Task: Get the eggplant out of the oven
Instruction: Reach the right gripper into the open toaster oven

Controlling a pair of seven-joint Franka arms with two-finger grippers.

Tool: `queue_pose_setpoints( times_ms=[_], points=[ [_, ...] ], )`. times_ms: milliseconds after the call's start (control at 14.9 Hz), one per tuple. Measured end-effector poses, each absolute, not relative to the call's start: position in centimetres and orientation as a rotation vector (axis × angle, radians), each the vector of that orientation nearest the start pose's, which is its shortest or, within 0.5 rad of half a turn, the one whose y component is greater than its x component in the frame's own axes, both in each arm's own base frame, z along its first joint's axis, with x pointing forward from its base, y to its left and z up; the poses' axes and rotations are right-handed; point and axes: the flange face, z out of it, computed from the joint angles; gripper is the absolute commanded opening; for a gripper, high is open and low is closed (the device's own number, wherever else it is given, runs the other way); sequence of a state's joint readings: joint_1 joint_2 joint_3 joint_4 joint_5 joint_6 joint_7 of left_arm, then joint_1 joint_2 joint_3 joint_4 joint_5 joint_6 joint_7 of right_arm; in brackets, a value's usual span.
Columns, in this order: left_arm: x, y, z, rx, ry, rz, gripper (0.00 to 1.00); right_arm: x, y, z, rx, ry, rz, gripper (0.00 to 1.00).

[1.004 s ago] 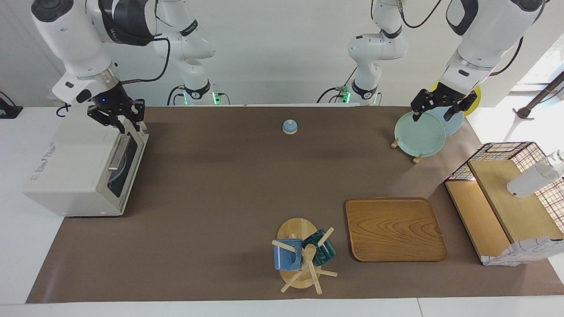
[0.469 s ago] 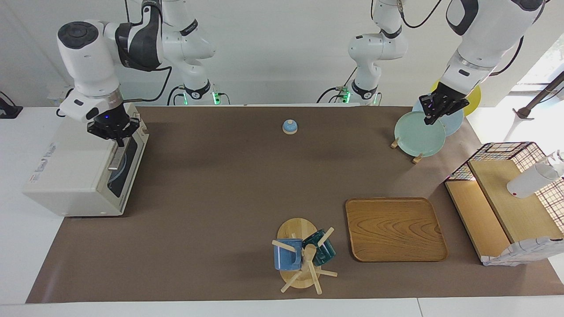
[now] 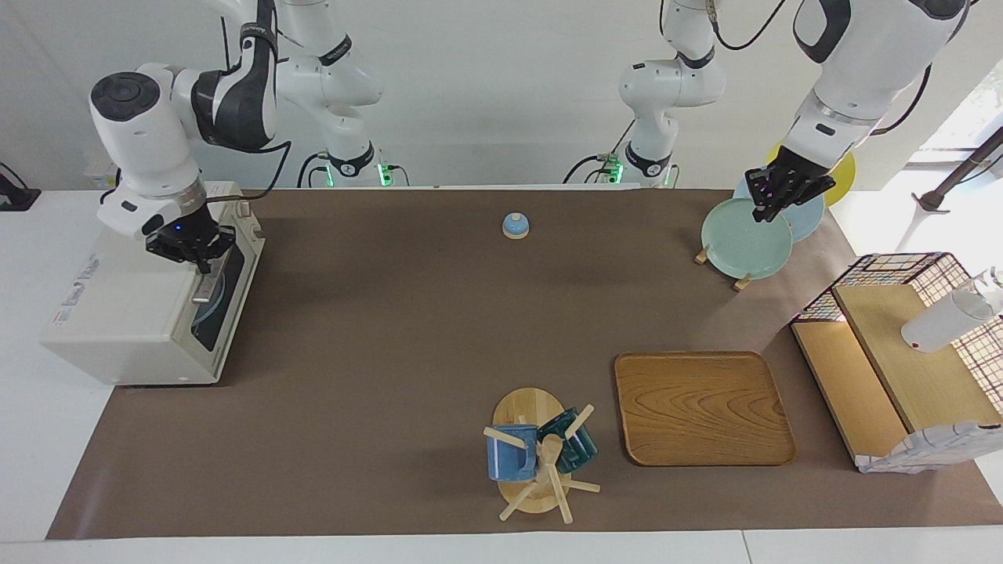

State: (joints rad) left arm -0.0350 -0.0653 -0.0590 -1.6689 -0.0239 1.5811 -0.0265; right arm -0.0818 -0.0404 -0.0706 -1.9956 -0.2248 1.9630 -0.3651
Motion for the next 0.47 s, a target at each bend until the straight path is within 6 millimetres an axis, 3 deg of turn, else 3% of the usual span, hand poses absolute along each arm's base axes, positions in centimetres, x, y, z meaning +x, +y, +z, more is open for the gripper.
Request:
queue_pose_setpoints(
  times_ms=[469],
  points=[
    [53.2,-5.4,61.5,-3.159,0.108,0.031,1.00,53.6,-8.6,46.8,-3.300,-0.544,0.031,0.00]
  ],
)
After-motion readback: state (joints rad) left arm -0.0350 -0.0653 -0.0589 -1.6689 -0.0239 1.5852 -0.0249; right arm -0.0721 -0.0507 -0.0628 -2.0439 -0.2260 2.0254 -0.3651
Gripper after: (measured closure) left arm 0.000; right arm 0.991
